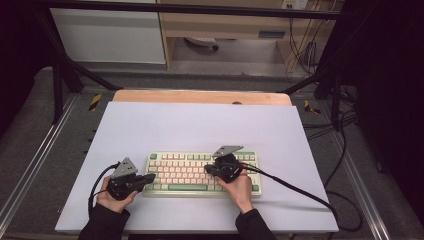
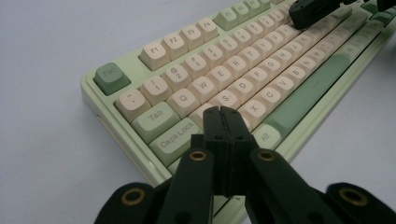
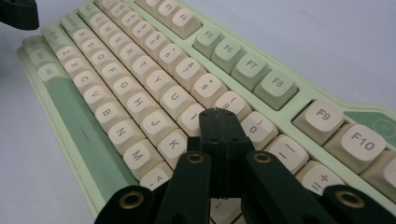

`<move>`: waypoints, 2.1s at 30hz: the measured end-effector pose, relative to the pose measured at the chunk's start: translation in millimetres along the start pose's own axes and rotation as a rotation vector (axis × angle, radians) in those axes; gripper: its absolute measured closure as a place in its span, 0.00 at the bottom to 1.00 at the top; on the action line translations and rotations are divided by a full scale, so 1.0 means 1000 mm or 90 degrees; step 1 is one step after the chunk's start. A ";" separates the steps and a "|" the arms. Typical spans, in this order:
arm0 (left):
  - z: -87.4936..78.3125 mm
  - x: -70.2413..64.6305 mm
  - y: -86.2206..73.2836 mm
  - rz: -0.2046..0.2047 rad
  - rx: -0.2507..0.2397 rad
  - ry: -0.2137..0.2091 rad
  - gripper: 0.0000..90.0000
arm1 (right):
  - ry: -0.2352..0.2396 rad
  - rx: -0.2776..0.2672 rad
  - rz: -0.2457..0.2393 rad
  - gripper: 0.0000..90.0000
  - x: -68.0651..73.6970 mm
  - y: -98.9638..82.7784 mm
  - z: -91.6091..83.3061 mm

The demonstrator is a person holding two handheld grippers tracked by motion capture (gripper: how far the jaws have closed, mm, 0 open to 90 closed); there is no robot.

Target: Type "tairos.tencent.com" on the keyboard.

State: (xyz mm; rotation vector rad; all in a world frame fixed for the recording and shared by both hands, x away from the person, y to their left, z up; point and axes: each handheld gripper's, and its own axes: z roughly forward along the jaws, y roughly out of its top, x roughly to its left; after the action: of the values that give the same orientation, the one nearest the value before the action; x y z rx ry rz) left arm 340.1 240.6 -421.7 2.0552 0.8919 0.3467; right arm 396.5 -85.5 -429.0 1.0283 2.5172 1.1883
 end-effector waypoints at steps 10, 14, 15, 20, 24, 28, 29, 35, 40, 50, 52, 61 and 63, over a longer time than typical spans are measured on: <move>0.000 0.000 0.000 0.000 0.000 0.001 1.00 | 0.009 -0.025 -0.011 1.00 0.004 0.005 -0.017; 0.000 0.000 0.000 0.000 0.000 0.001 1.00 | 0.014 -0.030 -0.015 1.00 0.007 0.005 -0.022; 0.000 0.000 0.000 0.000 0.000 0.001 1.00 | 0.016 -0.031 -0.015 1.00 0.008 0.005 -0.022; 0.000 0.000 0.000 0.001 0.000 0.001 1.00 | 0.028 -0.031 -0.021 1.00 0.014 0.003 -0.022; -0.001 0.000 0.000 0.000 0.000 0.001 1.00 | 0.037 -0.032 -0.022 1.00 0.019 0.002 -0.020; 0.000 0.000 0.000 0.001 0.000 0.001 1.00 | 0.046 -0.030 -0.023 1.00 0.022 0.000 -0.018; 0.000 0.000 0.000 0.001 0.000 0.001 1.00 | 0.048 -0.030 -0.023 1.00 0.023 -0.001 -0.017; 0.000 0.000 0.000 0.001 0.000 0.001 1.00 | 0.056 -0.025 -0.024 1.00 0.026 -0.004 -0.012; -0.001 0.000 0.000 0.002 0.000 0.001 1.00 | 0.061 -0.019 -0.026 1.00 0.029 -0.005 -0.007; -0.001 0.000 0.000 0.002 -0.001 0.001 1.00 | 0.061 -0.010 -0.029 1.00 0.031 -0.009 0.000; -0.001 0.000 0.000 0.003 -0.001 0.001 1.00 | 0.058 0.001 -0.032 1.00 0.031 -0.010 0.001; -0.001 0.000 0.000 0.002 -0.002 0.001 0.99 | 0.055 -0.019 -0.034 1.00 0.030 -0.006 -0.009; -0.002 0.000 0.000 0.002 -0.004 0.001 0.99 | 0.046 -0.023 -0.037 1.00 0.028 -0.003 -0.014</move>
State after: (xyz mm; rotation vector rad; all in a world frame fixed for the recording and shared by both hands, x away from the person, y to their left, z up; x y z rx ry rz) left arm 339.0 241.5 -420.2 2.0515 0.8871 0.3516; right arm 367.7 -77.6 -418.4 0.9140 2.5507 1.2725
